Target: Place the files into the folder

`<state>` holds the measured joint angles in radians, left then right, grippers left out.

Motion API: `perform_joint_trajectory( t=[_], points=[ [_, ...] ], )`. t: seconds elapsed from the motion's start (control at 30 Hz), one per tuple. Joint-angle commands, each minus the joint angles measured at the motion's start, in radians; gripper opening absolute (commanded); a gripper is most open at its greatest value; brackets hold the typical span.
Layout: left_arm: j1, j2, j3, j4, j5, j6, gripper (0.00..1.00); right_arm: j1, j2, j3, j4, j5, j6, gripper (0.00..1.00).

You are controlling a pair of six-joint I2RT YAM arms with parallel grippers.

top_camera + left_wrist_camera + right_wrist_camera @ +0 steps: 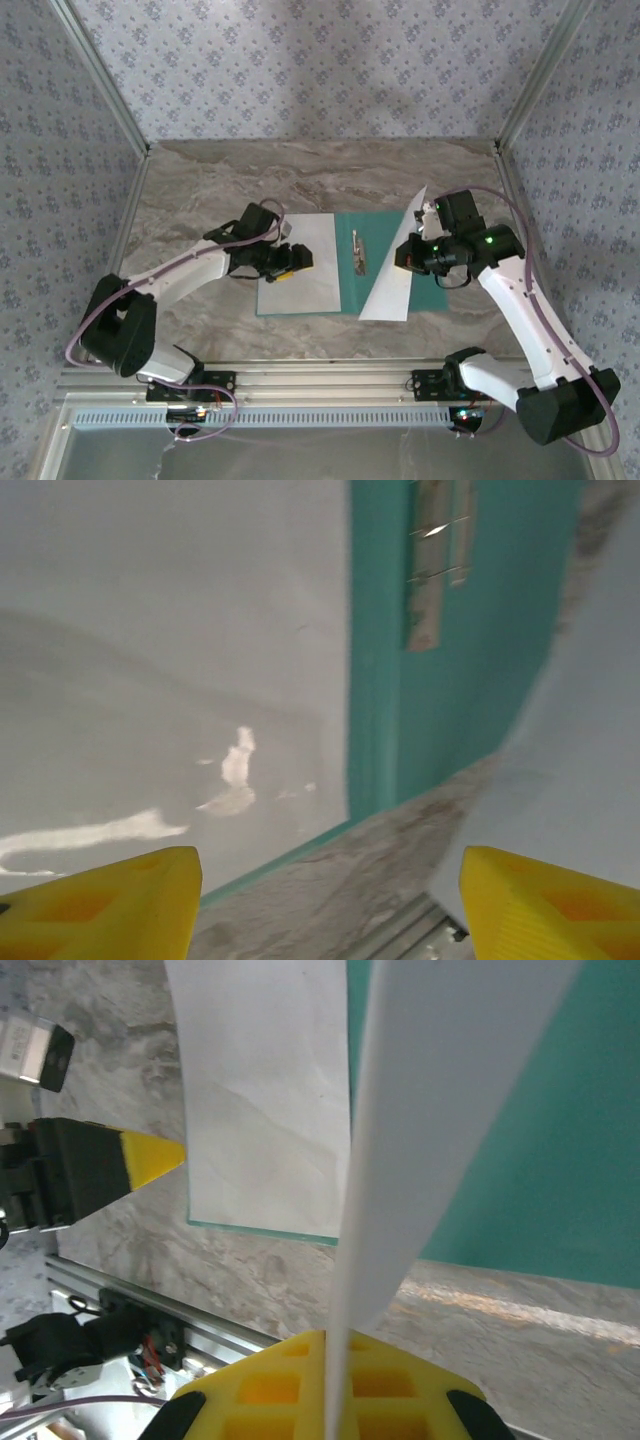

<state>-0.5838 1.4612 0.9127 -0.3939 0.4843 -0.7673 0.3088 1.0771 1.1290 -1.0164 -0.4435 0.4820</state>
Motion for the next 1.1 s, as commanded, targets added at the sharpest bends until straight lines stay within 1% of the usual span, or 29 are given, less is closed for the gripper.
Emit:
perform_joint_trajectory(
  t=[0.0,0.17,0.37,0.5,0.6,0.73,0.83,1.07],
  points=[
    [-0.005,0.028,-0.022,0.050,-0.020,0.011,0.69,-0.004,0.019,0.048,-0.091,0.047,-0.049,0.00],
    [-0.001,0.092,-0.058,0.067,-0.032,0.012,0.68,-0.001,0.035,0.055,-0.075,0.033,-0.047,0.00],
    [0.042,0.117,-0.115,0.072,-0.048,0.023,0.67,0.006,0.053,0.091,-0.040,-0.007,-0.032,0.00],
    [0.089,0.119,-0.158,0.046,-0.081,0.051,0.67,0.011,0.058,0.086,0.002,-0.056,-0.017,0.00],
    [0.154,0.124,-0.178,-0.006,-0.132,0.095,0.67,0.016,0.058,0.076,0.055,-0.110,0.000,0.00],
    [0.264,0.076,-0.224,-0.041,-0.140,0.137,0.66,0.035,0.064,0.072,0.131,-0.159,0.032,0.00],
    [0.317,0.020,-0.245,-0.072,-0.142,0.161,0.66,0.059,0.078,0.072,0.192,-0.187,0.066,0.00],
    [0.329,-0.032,-0.260,-0.089,-0.126,0.161,0.65,0.117,0.109,0.072,0.404,-0.246,0.176,0.00]
  ],
)
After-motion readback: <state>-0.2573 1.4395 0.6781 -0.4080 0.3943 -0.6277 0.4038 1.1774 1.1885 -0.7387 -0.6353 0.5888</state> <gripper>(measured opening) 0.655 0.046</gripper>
